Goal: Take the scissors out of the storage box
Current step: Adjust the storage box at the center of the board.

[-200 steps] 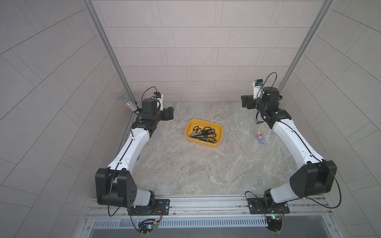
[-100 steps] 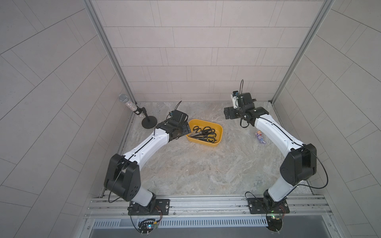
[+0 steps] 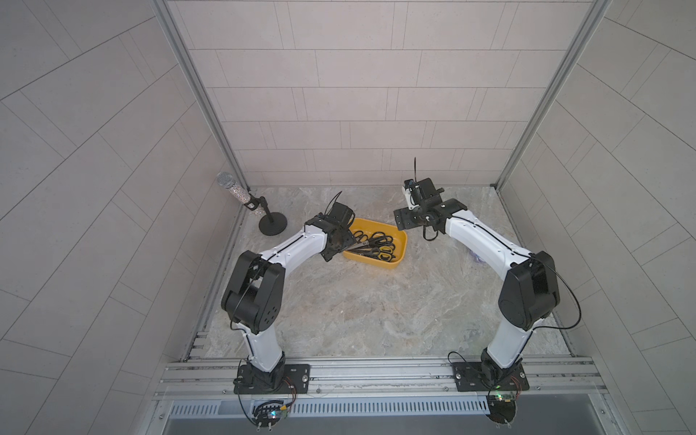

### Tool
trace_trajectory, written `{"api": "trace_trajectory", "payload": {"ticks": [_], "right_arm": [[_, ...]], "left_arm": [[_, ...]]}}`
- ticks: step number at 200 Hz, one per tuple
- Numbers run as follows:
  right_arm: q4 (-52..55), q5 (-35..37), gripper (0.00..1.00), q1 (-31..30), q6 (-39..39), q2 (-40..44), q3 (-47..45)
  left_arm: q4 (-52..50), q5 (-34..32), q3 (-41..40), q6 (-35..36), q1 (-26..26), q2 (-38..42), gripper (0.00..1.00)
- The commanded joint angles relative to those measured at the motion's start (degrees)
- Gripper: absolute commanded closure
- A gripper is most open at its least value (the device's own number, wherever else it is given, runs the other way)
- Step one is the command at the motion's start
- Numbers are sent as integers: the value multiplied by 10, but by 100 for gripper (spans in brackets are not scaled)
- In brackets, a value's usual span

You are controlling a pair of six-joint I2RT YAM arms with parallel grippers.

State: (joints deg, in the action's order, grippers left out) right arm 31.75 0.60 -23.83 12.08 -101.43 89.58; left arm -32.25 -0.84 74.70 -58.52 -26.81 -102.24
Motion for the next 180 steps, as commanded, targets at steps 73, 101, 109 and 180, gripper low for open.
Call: {"api": "trace_trajectory", "payload": {"ticks": [73,101,109,180], "right_arm": [[28,-2,16,-5,-19,19,19],[26,-6,17,-7,-18,35,-2],[23,-6,17,-7,-18,38,-9],[33,-7,17,-8,-23,51,-18]], "left_arm": [[6,15,36,-8,-2,-80,50],[4,11,34,-8,6,-79,62],[4,15,35,-9,12,-79,68],[-78,67,144,56,52,-142,81]]}}
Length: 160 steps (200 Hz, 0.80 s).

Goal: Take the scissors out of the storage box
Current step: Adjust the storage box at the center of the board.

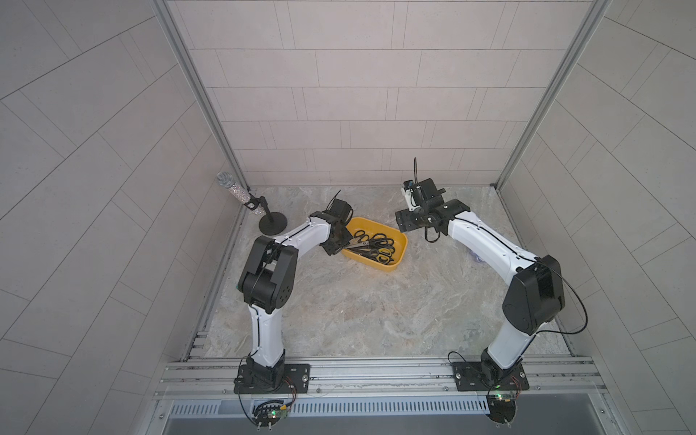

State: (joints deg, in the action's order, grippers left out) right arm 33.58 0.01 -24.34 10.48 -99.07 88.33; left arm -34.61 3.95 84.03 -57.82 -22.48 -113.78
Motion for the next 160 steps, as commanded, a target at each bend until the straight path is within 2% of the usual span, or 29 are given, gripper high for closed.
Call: {"api": "trace_trajectory", "payload": {"ticks": [1,52,80,105,160], "right_arm": [[15,-2,17,-3,-7,28,-5],[20,-35,17,-3,-1,41,-18],[29,-39,17,-5,0,49,-20],[33,-43,17,-6,3,55,-22],[60,-55,17,-16,11,54,-23]], "left_arm": [[-56,21,54,52,9,-28,81],[-201,50,242,233,16,-142,91],[-320,6,383,325,17,-206,99],[-385,2,475,387,23,-250,99],[-424,-11,551,517,32,-280,100]]}}
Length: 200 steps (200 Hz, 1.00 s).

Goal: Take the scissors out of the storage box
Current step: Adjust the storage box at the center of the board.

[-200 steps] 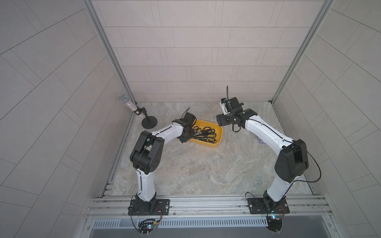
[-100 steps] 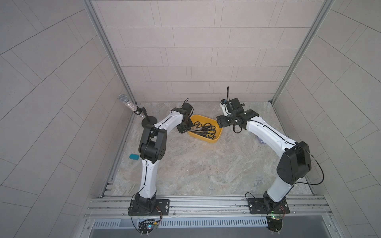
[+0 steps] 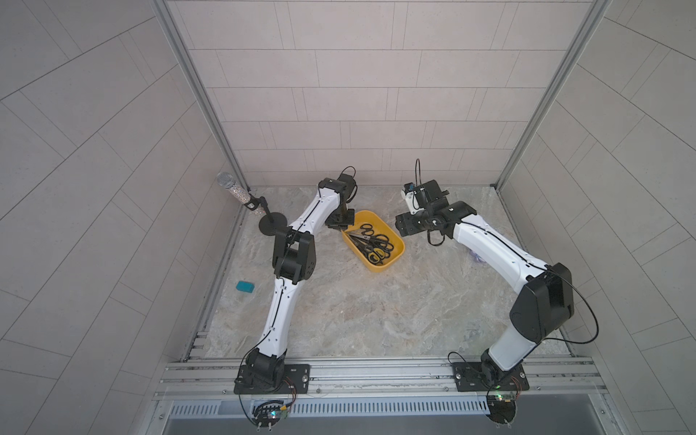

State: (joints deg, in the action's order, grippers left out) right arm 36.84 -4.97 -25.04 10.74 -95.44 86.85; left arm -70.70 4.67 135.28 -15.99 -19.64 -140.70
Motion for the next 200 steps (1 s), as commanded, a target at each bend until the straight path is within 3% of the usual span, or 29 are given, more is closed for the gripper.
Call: {"api": "trace_trajectory", "payload": {"ticks": [1,60,136,200], "right_arm": [[28,-4,17,-10,8,18,-9],[38,18,17,-27,17,21,-30],[53,21,16,-32,22,17,-23],[63,27,16,-34,27,23,-33]], "left_arm": [[-63,-16,39,101,4,-11,100],[-50,35,64,192,-11,-23,100],[5,30,104,218,-55,-69,100],[29,85,119,260,-49,-78,100]]}}
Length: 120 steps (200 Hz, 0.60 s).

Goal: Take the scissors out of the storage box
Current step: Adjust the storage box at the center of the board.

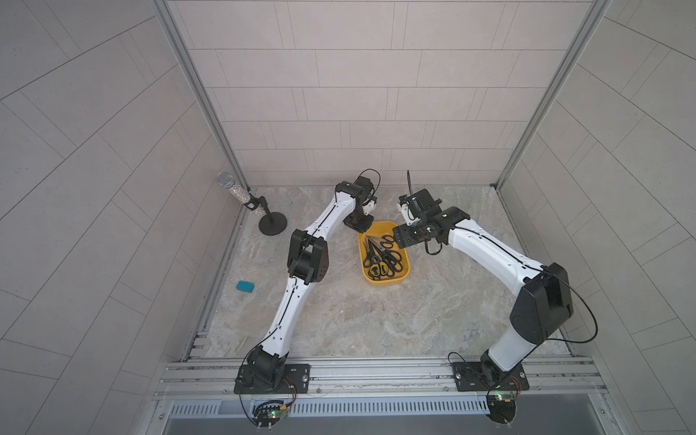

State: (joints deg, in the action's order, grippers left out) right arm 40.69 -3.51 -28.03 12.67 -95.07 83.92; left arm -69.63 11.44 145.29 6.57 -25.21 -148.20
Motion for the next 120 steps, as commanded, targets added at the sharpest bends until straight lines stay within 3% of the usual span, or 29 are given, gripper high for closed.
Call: {"api": "trace_trajectory", "payload": {"ticks": [1,87,120], "right_arm": [[26,13,16,-4,8,19,-3],[53,25,16,-14,23,8,15],[62,23,16,-16,25,-1,30]], "left_arm": [[17,19,19,36,7,-3,100],[16,49,56,75,14,-25,100],[33,11,62,62,18,-32,100]]}}
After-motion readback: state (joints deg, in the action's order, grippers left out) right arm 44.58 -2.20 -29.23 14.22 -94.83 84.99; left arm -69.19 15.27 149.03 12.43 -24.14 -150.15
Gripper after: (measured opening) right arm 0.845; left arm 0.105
